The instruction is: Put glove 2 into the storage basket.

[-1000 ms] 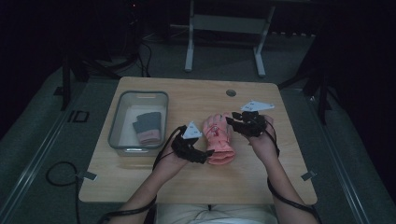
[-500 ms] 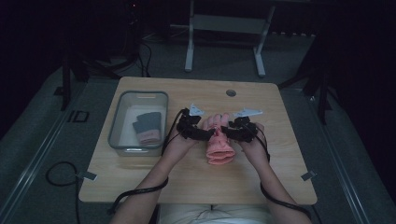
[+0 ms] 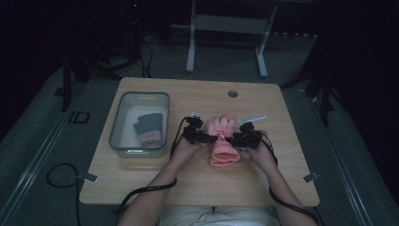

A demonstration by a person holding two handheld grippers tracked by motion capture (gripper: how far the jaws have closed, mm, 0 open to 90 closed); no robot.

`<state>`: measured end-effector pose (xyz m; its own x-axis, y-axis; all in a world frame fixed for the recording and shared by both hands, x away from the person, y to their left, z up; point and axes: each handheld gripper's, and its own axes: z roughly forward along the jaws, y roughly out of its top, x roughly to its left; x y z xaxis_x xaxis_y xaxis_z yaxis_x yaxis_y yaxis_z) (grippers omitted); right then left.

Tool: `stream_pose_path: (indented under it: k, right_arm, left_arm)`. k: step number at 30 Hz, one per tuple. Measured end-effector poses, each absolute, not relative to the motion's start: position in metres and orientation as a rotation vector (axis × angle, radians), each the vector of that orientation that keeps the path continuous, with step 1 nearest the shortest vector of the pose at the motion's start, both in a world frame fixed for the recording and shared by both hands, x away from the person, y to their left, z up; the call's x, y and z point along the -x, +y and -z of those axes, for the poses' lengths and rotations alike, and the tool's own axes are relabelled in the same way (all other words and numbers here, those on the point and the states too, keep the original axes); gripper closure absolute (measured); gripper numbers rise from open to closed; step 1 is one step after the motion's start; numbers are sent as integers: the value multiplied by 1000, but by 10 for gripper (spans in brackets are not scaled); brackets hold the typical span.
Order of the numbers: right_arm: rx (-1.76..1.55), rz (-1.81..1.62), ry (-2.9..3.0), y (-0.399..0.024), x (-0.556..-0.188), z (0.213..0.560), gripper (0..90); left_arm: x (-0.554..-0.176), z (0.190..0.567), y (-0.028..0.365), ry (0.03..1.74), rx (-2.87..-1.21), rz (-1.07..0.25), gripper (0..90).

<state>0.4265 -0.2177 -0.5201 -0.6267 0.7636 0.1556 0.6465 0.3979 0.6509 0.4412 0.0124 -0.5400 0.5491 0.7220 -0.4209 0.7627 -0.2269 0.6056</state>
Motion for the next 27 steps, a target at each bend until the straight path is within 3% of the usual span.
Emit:
stream_pose_path:
  k: [6,11,13,27]
  right_arm:
    - [-1272,-1073,2484,-217,-426,524,615]
    - [-1280,-1087,2469,-214,-424,524,692]
    - [-1288,-1109,2449,-215,-422,524,707]
    - [-1302,-1234,2359,-220,-415,509,734]
  left_arm:
    - [-446,550,13,1217,-1916,210,386]
    - [-445,545,14,1168,-1923,232,666]
    - [-445,544,15,1157,-1923,234,724]
    - [-439,512,18,1074,-1913,182,779]
